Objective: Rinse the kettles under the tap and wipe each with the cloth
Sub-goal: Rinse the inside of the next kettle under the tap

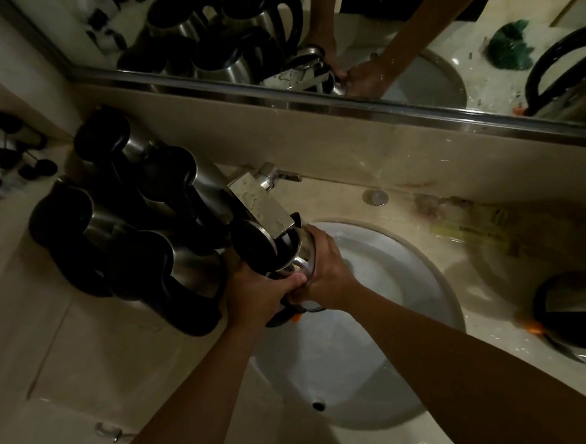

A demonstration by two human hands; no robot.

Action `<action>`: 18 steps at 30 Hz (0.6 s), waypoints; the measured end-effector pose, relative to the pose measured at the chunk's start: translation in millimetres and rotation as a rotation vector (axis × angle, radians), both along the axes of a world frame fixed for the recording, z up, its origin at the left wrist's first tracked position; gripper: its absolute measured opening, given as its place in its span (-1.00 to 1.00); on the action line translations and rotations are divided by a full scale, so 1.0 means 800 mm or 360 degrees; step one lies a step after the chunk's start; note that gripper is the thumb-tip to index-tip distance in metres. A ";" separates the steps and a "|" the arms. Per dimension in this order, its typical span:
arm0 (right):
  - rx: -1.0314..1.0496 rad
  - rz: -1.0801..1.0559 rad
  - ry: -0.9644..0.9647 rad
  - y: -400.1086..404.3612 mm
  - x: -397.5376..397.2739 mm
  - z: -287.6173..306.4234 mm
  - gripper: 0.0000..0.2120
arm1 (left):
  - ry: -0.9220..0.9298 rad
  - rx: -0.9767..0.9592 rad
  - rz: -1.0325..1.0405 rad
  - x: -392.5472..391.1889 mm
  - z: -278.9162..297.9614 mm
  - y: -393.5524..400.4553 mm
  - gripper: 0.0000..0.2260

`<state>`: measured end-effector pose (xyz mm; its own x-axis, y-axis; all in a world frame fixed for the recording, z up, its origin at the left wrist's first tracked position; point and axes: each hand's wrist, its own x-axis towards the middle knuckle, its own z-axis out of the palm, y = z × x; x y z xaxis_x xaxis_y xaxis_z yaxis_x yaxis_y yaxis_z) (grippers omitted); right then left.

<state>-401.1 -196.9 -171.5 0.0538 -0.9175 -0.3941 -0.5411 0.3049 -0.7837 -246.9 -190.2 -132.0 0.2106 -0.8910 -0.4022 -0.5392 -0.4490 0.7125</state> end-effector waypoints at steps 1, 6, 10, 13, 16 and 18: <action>0.0003 0.0002 0.0001 0.000 0.000 0.000 0.30 | -0.0005 0.0008 -0.0003 0.000 -0.002 0.000 -0.31; -0.0002 0.0003 -0.0005 0.000 0.001 -0.001 0.30 | -0.0029 -0.0005 0.0001 0.001 -0.007 0.001 -0.28; -0.0011 -0.0001 -0.0008 0.000 -0.001 -0.004 0.30 | -0.0015 0.0001 0.0008 -0.001 -0.003 0.001 -0.28; -0.0011 -0.0015 -0.0027 0.001 -0.002 -0.002 0.28 | 0.0001 -0.0006 0.0014 -0.001 0.000 0.001 -0.26; 0.0001 -0.0018 -0.0017 0.001 -0.001 -0.001 0.28 | -0.0011 -0.0004 0.0006 0.000 -0.003 0.004 -0.26; -0.0003 -0.0014 -0.0015 0.001 -0.002 -0.002 0.29 | -0.0003 0.0013 -0.0003 -0.002 -0.001 0.004 -0.27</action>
